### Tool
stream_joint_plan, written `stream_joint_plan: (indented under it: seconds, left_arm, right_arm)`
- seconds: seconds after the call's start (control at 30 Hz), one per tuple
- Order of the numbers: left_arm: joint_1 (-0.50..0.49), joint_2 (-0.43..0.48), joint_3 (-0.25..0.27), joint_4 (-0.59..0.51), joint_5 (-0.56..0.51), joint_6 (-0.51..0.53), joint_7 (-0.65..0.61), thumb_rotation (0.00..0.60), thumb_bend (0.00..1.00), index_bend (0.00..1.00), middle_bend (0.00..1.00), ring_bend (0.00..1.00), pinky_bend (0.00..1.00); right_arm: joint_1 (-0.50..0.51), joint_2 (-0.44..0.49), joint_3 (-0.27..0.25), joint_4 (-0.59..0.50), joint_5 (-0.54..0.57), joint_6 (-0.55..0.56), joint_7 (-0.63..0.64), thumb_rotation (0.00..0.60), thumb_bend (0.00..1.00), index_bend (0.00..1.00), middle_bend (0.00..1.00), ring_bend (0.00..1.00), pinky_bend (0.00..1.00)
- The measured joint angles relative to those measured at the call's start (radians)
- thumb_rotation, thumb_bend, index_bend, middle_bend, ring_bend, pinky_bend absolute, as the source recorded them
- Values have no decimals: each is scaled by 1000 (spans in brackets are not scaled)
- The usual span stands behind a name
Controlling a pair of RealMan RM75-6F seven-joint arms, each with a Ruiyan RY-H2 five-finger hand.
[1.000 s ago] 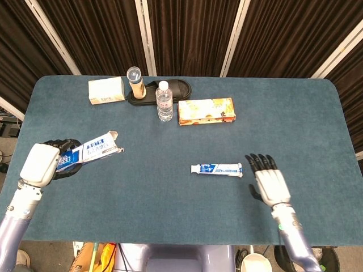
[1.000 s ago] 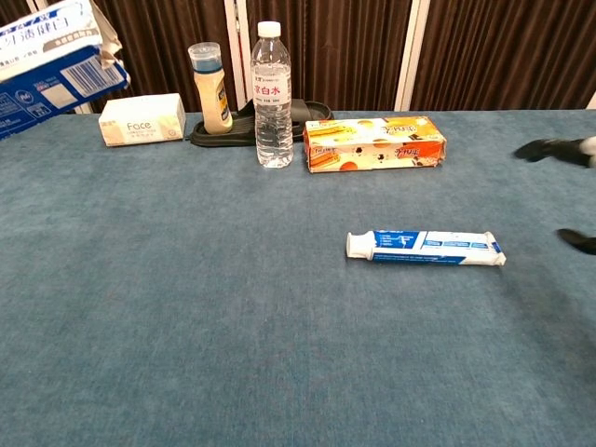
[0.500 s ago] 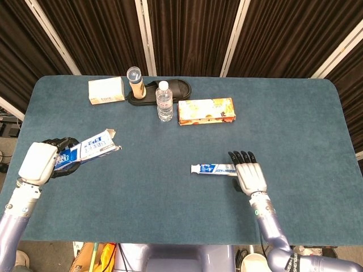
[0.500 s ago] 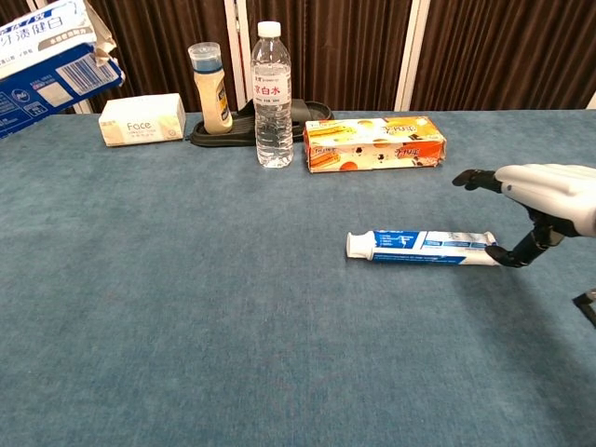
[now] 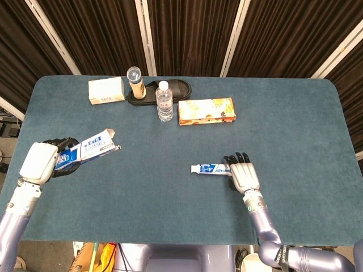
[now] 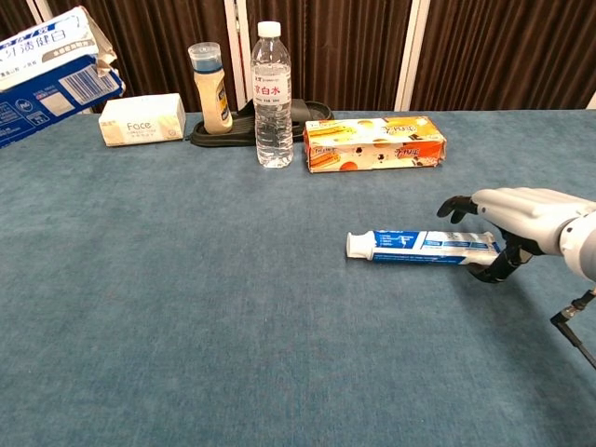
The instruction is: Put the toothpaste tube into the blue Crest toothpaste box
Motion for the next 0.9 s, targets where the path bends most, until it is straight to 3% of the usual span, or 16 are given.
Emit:
stream_joint_plan:
  seconds: [0.13,0.33,0.43,0.57,0.9]
  left_arm:
    - [2,-2,-4,4,-1,-1,-6,600,335,382,559,532,582]
    - [5,-4,-9,5,1,-4,-16,600,335,383,561,532,582]
    - [6,-4,-11,3,3,-4,-18,600,335,384,563,532,582]
    - [8,-5,-12,1,6,-5,-19,600,335,384,564,532,582]
    - [10,-6,-12,-9,22,-7,-35,600,335,386,566,532,582]
  right_arm:
    - [12,-26,-8,50,10,-8,8,600,426,234,274,133,37]
    - [15,-55,-20,114,-21,15,29,600,425,649,657,536,567]
    - [8,-67,-32,139,-61,35,55,600,427,785,765,644,674]
    - [-6,-67,-44,141,-114,58,94,600,466,881,826,708,721]
    - [-43,16,-73,42,-272,123,165,600,469,892,834,716,728]
